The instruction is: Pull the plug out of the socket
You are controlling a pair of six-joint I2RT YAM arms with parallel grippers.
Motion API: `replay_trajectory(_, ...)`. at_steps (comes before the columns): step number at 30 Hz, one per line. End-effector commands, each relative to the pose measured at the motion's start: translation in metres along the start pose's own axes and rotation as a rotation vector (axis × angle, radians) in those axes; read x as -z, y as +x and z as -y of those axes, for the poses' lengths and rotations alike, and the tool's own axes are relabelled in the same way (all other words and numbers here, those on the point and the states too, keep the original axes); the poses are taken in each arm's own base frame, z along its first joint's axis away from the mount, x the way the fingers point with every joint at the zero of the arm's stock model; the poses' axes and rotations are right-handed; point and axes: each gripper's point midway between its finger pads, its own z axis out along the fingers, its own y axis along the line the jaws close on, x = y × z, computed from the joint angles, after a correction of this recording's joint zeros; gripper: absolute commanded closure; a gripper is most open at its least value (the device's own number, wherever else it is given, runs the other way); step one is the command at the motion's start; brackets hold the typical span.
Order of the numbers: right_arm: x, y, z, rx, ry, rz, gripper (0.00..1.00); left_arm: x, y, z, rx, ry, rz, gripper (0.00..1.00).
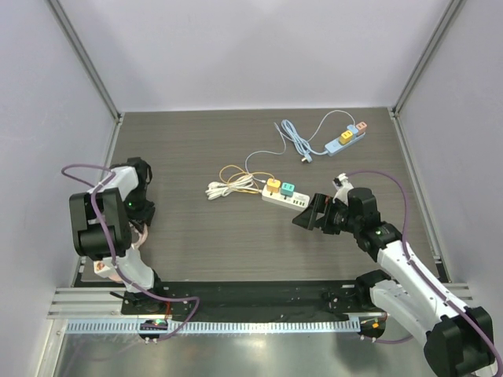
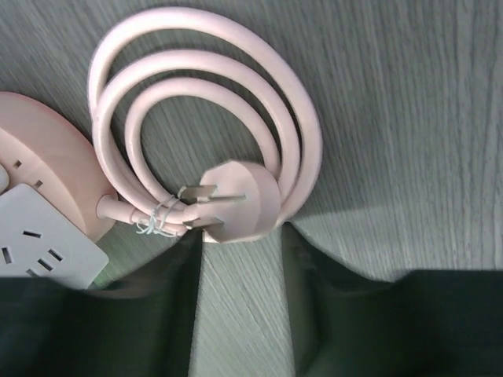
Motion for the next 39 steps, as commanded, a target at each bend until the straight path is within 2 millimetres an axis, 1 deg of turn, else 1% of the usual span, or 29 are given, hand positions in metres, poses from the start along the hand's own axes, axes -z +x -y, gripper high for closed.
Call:
replay_trajectory(1,0.002,-0.021,-0.009,0.033,-0.003,0.051,0.00,-0.003,-0.017,0.039,0.003,0.127,0.031,0.69)
replay_trajectory(2,0.001,-0.021,-0.008,0.030,-0.001,0.050,0.00,-0.003,-0.016,0.043,-0.009,0.143,0.028,0.76)
replay_trajectory(3,0.000,-0.020,-0.006,0.023,0.009,0.046,0.00,-0.003,-0.016,0.047,-0.018,0.161,0.026,0.84)
replay_trajectory(6,-0.002,-0.020,-0.002,0.018,0.025,0.049,0.00,0.002,-0.015,0.054,-0.068,0.216,0.021,1.00)
replay_trajectory(7,-0.002,-0.019,0.000,0.015,0.031,0.046,0.00,0.005,-0.014,0.057,-0.085,0.233,0.029,1.00)
replay_trajectory(8,-0.003,-0.019,0.001,0.012,0.036,0.046,0.00,0.009,-0.010,0.063,-0.130,0.258,0.055,1.00)
replay_trajectory(10,-0.004,-0.020,0.003,0.012,0.045,0.047,0.00,0.021,-0.007,0.073,-0.176,0.308,0.094,1.00)
replay_trajectory(11,-0.005,-0.021,0.003,0.014,0.050,0.048,0.00,0.030,0.002,0.087,-0.232,0.361,0.111,1.00)
replay_trajectory(12,-0.005,-0.021,0.004,0.020,0.053,0.048,0.00,0.036,0.006,0.094,-0.255,0.392,0.117,1.00)
replay_trajectory(13,-0.006,-0.022,0.006,0.020,0.064,0.047,0.00,0.045,0.020,0.104,-0.306,0.429,0.121,1.00)
replay_trajectory(14,-0.007,-0.022,0.007,0.020,0.067,0.045,0.00,0.054,0.022,0.115,-0.323,0.473,0.129,1.00)
replay_trajectory(15,-0.007,-0.023,0.007,0.023,0.069,0.045,0.00,0.060,0.028,0.121,-0.342,0.496,0.121,1.00)
replay_trajectory(16,-0.009,-0.023,0.007,0.022,0.071,0.039,0.00,0.066,0.032,0.126,-0.359,0.511,0.123,1.00)
replay_trajectory(17,-0.009,-0.023,0.007,0.024,0.071,0.037,0.00,0.073,0.031,0.123,-0.355,0.503,0.121,1.00)
replay_trajectory(18,-0.009,-0.023,0.007,0.025,0.070,0.034,0.00,0.073,0.022,0.117,-0.344,0.472,0.156,0.99)
replay_trajectory(20,-0.009,-0.025,0.004,0.026,0.058,0.033,0.00,0.077,0.008,0.099,-0.328,0.440,0.192,0.92)
replay_trajectory(21,-0.008,-0.025,0.002,0.029,0.052,0.034,0.00,0.077,-0.001,0.091,-0.323,0.425,0.213,0.74)
replay_trajectory(22,-0.008,-0.023,0.003,0.028,0.050,0.029,0.00,0.074,-0.008,0.082,-0.300,0.413,0.210,0.62)
replay_trajectory(23,-0.007,-0.023,0.000,0.033,0.038,0.027,0.00,0.069,-0.017,0.068,-0.256,0.407,0.200,0.53)
replay_trajectory(24,-0.007,-0.021,0.001,0.036,0.035,0.024,0.00,0.068,-0.017,0.064,-0.248,0.429,0.166,0.42)
replay_trajectory(25,-0.007,-0.021,0.001,0.040,0.034,0.023,0.00,0.058,-0.022,0.052,-0.206,0.425,0.134,0.38)
replay_trajectory(27,-0.008,-0.019,0.000,0.048,0.022,0.012,0.00,0.055,-0.028,0.043,-0.175,0.446,0.113,0.32)
replay_trajectory(28,-0.008,-0.017,0.000,0.049,0.019,0.005,0.00,0.048,-0.035,0.033,-0.140,0.439,0.092,0.32)
replay_trajectory(29,-0.008,-0.017,-0.001,0.051,0.014,0.002,0.00,0.045,-0.039,0.029,-0.128,0.436,0.092,0.30)
replay_trajectory(31,-0.009,-0.014,-0.004,0.052,-0.005,-0.013,0.00,0.042,-0.049,0.020,-0.104,0.438,0.106,0.26)
replay_trajectory(33,-0.009,-0.013,-0.007,0.052,-0.023,-0.022,0.00,0.040,-0.053,0.017,-0.091,0.434,0.109,0.24)
replay_trajectory(36,-0.008,-0.011,-0.009,0.057,-0.037,-0.029,0.00,0.029,-0.050,0.018,-0.098,0.415,0.078,0.23)
replay_trajectory(37,-0.008,-0.011,-0.011,0.060,-0.046,-0.031,0.00,0.022,-0.045,0.019,-0.107,0.398,0.047,0.23)
replay_trajectory(39,-0.008,-0.011,-0.011,0.063,-0.050,-0.034,0.00,0.015,-0.037,0.023,-0.116,0.394,0.004,0.23)
